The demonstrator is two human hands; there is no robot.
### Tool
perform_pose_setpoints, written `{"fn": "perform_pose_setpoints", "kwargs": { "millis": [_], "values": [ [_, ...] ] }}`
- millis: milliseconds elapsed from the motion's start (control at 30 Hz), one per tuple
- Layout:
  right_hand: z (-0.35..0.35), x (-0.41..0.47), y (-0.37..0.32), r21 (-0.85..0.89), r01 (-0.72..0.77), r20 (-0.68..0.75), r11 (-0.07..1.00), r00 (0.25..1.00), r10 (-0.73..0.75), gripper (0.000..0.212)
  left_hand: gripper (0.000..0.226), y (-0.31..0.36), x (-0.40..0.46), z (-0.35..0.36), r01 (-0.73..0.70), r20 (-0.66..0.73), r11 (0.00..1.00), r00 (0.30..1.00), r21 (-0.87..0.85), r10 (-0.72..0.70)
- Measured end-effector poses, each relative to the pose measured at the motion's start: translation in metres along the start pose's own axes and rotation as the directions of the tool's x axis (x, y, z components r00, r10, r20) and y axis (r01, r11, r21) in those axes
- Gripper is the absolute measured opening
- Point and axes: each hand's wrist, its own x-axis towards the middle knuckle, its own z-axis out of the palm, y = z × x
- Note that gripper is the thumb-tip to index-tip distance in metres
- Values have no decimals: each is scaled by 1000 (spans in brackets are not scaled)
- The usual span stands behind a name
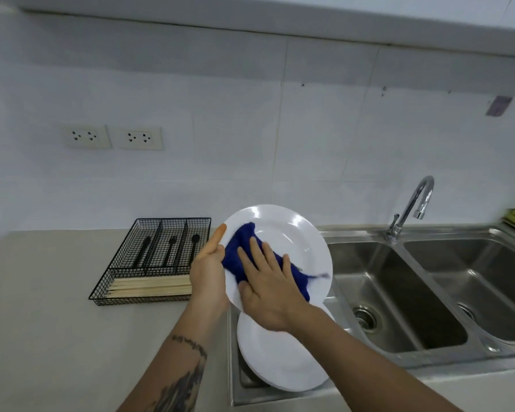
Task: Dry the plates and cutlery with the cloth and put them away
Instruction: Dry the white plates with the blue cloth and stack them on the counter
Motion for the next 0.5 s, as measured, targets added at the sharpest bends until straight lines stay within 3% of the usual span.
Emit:
{"fn": "perform_pose_setpoints", "kwargs": {
  "millis": [133, 300, 500],
  "values": [
    [-3, 39, 17, -165, -61, -136, 984, 990, 38, 64, 50, 5, -3, -2, -30, -1, 1000, 1000, -10, 30],
    [-19, 50, 35, -203, -242, -316, 949, 933, 170, 68, 47, 9, -6, -11, -43, -43, 999, 998, 3, 43],
    [-36, 39, 55, -80, -309, -252, 948, 926, 280, 75, 48, 20, 2, -22, -16, 146, 982, 989, 189, -12]
  ]
}}
